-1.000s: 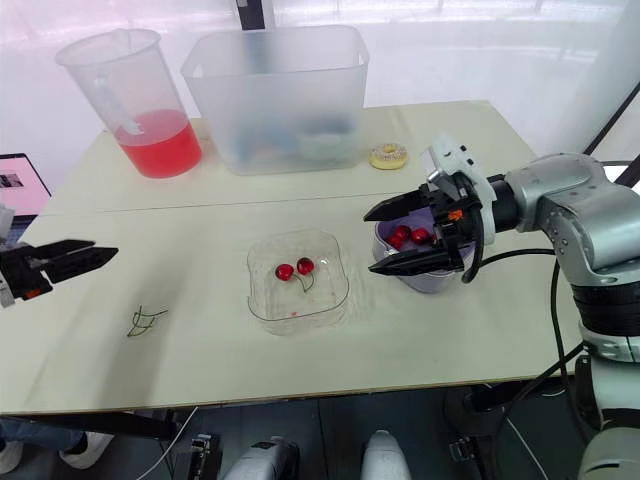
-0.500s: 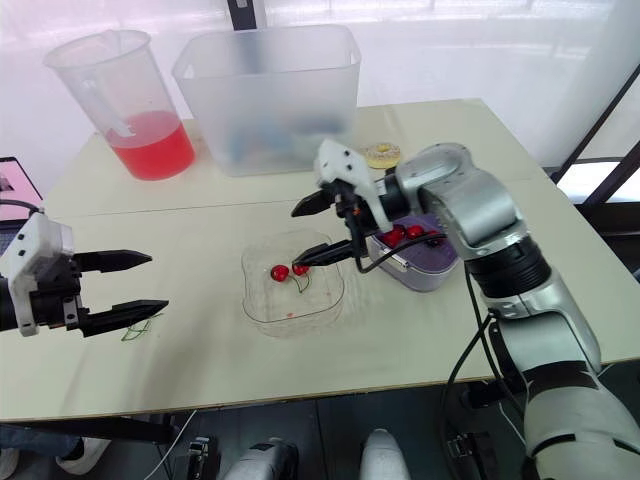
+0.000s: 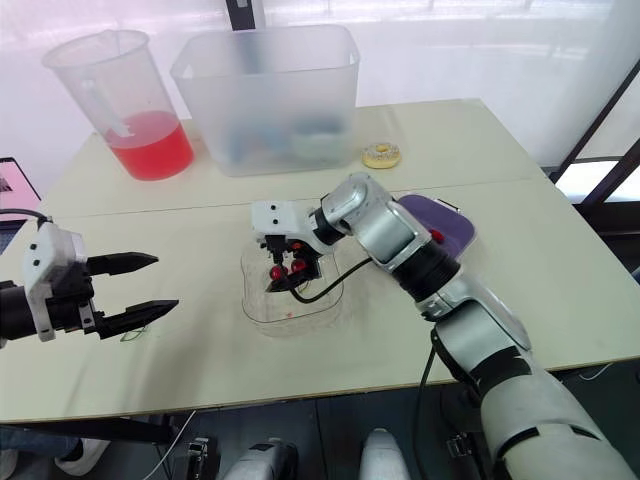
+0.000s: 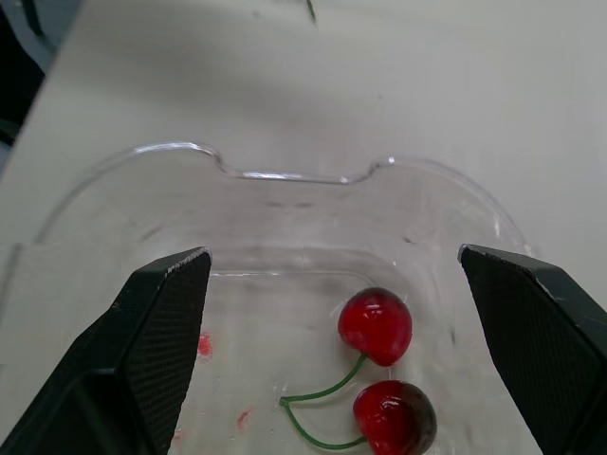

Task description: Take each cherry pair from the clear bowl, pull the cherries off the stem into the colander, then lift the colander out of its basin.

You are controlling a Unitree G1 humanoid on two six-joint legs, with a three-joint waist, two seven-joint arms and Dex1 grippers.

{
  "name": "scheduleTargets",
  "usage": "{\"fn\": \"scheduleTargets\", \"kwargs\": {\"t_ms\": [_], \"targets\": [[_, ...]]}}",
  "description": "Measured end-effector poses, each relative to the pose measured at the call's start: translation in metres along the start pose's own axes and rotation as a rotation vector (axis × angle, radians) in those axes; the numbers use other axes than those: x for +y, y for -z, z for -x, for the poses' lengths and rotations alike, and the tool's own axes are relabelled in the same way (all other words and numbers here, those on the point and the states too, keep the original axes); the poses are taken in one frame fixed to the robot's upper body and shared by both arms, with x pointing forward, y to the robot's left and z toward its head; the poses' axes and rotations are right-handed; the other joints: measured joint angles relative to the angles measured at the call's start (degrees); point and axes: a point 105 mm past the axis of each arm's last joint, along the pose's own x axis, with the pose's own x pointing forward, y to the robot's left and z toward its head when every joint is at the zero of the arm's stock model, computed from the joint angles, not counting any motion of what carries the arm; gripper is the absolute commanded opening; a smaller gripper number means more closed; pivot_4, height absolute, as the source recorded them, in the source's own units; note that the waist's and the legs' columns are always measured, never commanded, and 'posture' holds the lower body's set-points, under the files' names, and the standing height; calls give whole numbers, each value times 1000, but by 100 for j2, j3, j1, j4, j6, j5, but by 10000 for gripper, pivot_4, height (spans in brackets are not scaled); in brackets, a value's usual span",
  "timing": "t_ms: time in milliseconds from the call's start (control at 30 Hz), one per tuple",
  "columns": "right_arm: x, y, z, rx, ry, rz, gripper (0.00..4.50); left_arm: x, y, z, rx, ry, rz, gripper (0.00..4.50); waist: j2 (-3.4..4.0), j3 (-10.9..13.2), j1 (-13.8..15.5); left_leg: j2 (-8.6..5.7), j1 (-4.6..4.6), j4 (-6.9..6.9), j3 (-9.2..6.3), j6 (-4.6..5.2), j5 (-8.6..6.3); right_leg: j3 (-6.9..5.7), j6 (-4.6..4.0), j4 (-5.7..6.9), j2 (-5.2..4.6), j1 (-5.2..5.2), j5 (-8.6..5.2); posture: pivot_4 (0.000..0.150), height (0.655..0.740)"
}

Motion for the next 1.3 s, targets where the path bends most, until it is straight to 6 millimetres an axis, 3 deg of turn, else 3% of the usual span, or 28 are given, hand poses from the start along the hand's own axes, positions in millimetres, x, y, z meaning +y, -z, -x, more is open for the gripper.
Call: {"fn": "scheduleTargets", "kwargs": {"t_ms": [267, 400, 867, 933, 1067, 1300], "targets": [[1, 24, -14, 84, 15, -68, 45000, 1, -4, -2, -19, 0, -5, 44451, 0, 0, -21, 2, 0, -2, 0, 0, 0, -1, 0, 1, 2, -3, 0, 1500, 7400], [-1, 27, -20, 99, 33, -75, 32325, 0, -5, -6, -20, 10, -6, 45000, 0, 0, -19, 2, 1, -1, 0, 0, 0, -1, 0, 1, 2, -2, 0, 1500, 7400], [1, 41, -37, 148, 64, -73, 32325, 3, -11, -15, -44, 33, -16, 45000, 0, 0, -22, 1, 1, -1, 0, -1, 0, -1, -1, 1, 3, -2, 0, 1500, 7400], [2, 42, -37, 151, 62, -75, 27831, 3, -10, -15, -41, 37, -11, 45000, 0, 0, -24, 1, 1, -2, 0, -1, 0, -1, -1, 1, 3, -3, 0, 1500, 7400], [2, 42, -37, 154, 62, -55, 10750, 3, -8, -17, -35, 43, -4, 45000, 0, 0, -20, 1, 0, -1, 0, -1, 0, -1, -1, 1, 2, -2, 0, 1500, 7400], [7, 30, -33, 121, 26, 41, 9493, 4, -7, -19, -34, 46, -11, 45000, 0, 0, -21, 1, 0, -2, 0, -1, 0, -1, -1, 1, 2, -3, 0, 1500, 7400]]}}
